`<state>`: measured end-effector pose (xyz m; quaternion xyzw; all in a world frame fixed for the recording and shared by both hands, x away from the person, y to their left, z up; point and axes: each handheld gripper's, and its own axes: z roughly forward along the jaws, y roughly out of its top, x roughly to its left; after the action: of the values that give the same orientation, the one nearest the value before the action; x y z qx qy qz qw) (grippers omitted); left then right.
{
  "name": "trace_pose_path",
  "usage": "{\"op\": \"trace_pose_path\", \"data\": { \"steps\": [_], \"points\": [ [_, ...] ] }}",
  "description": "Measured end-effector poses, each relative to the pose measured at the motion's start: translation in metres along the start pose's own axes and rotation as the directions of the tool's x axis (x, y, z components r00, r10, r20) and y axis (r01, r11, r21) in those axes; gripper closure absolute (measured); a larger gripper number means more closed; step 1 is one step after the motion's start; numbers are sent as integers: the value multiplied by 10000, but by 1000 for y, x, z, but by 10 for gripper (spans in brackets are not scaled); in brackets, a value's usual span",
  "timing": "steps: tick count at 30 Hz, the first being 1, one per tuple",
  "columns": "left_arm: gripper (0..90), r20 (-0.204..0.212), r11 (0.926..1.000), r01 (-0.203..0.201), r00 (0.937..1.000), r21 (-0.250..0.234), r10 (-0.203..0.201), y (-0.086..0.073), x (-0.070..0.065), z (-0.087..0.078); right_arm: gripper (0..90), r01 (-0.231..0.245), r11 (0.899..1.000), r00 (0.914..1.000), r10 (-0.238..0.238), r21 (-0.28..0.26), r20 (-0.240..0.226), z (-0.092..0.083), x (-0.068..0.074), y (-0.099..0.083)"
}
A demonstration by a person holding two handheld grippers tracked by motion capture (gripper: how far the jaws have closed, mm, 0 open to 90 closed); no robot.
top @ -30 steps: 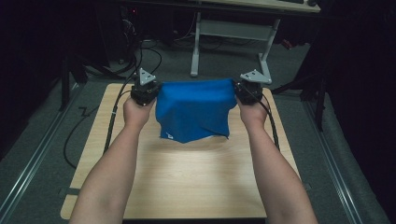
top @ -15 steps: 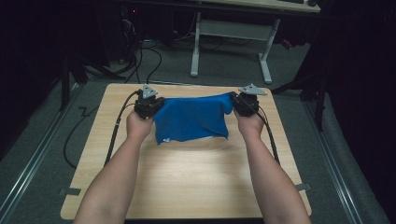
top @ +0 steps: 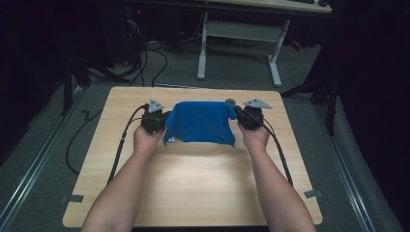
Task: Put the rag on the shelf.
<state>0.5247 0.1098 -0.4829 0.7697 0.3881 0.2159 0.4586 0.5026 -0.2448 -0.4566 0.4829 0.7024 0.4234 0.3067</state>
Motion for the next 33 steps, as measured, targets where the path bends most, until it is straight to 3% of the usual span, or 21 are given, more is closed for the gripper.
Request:
{"op": "trace_pose_path", "data": {
  "steps": [8, 20, 23, 27, 33],
  "points": [
    [874, 163, 9997, 88, 9998, 249, -92, -13, -2, 5, 877, 40, 9999, 10000, -39, 123, -56, 4, 4, -9],
    [865, 278, 9986, 145, 9995, 516, -159, -17, -2, 7, 873, -63, 9991, 9999, 67, 425, -78, 6, 1, -20],
    [779, 198, 9988, 100, 9997, 488, -110, -16, -4, 6, 823, -18, 9990, 9998, 27, 448, -193, 6, 2, -20],
    [658, -76, 9994, 213, 9997, 289, -211, -14, -3, 1, 730, -113, 9986, 9999, 109, 518, 71, 4, 1, -20],
    [621, -295, 9988, 456, 9985, 194, -450, -17, 3, -8, 719, -213, 9990, 9995, 203, 402, 257, -3, -5, -20]
  ]
}}
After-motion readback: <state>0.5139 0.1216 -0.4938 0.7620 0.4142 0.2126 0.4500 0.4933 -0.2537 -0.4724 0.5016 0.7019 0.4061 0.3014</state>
